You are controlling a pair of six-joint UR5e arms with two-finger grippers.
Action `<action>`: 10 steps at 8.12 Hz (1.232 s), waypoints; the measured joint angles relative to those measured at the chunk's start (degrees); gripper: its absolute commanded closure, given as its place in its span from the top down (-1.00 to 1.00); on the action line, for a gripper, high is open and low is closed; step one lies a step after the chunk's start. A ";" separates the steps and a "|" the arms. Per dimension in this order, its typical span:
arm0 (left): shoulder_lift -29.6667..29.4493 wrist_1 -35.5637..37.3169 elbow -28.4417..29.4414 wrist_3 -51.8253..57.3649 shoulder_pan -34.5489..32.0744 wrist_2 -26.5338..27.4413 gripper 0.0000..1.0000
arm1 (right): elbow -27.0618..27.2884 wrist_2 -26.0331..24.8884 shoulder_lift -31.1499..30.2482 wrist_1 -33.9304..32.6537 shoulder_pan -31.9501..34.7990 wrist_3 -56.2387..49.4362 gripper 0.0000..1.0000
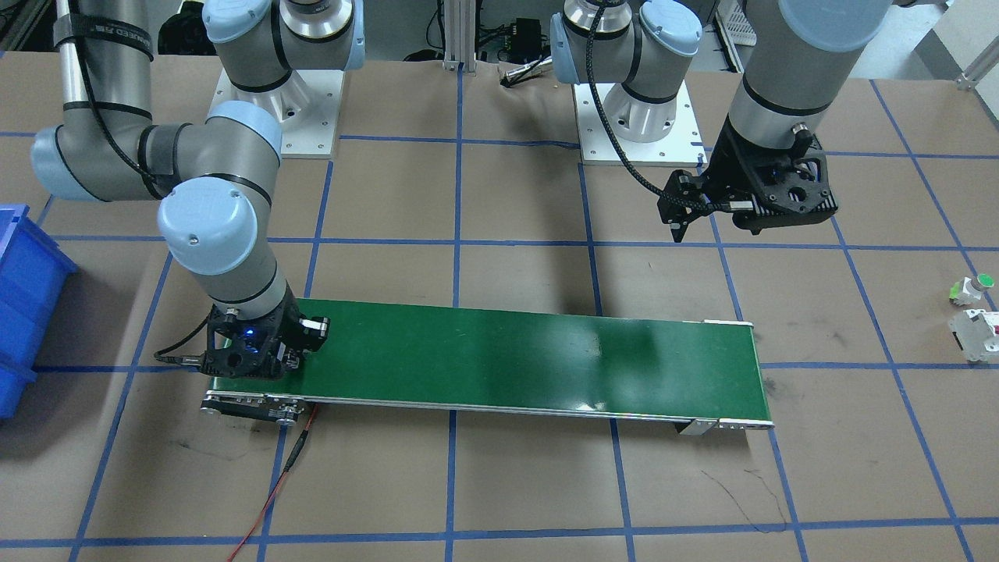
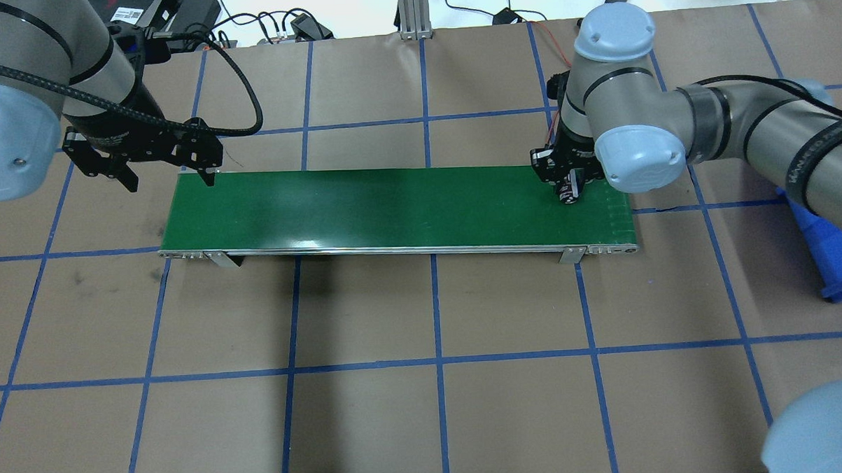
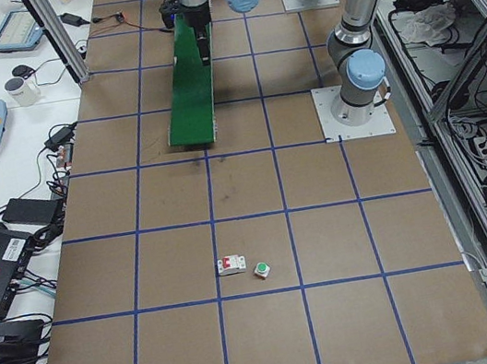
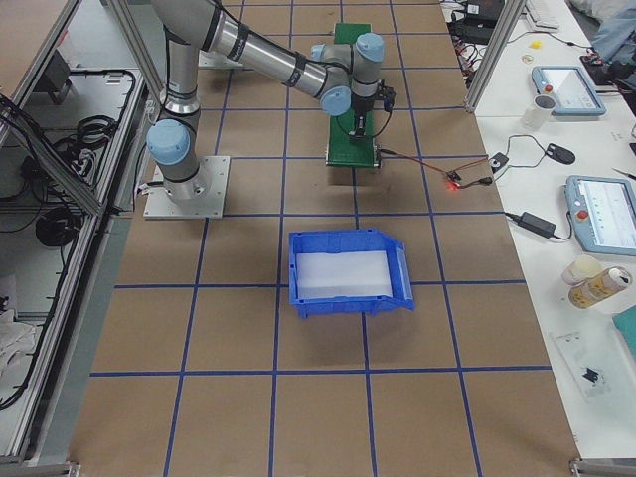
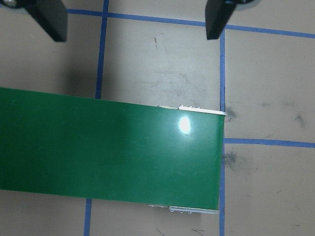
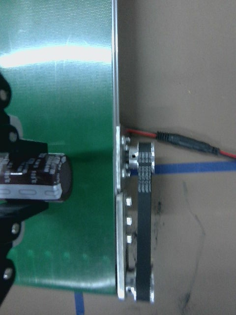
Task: Move capacitor from left to right
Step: 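Lift the capacitor and carry it over the blue bin with the right gripper, then open the right gripper to drop the capacitor into the blue bin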
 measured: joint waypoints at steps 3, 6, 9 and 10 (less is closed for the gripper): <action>0.00 0.42 0.03 -0.05 -0.03 -0.54 1.00 | -5.90 -2.45 -4.61 8.62 -9.66 -11.26 -1.00; -0.21 0.86 0.16 -1.66 -0.03 -1.27 1.00 | -8.29 -2.65 -7.08 12.10 -26.31 -35.04 -1.00; -0.38 1.02 0.07 -2.88 -0.07 -2.01 1.00 | -8.72 -1.82 -3.30 8.25 -40.79 -56.63 -1.00; -0.33 1.01 0.08 -2.93 -0.09 -2.10 1.00 | -8.61 -1.14 -0.55 5.98 -43.05 -60.27 -1.00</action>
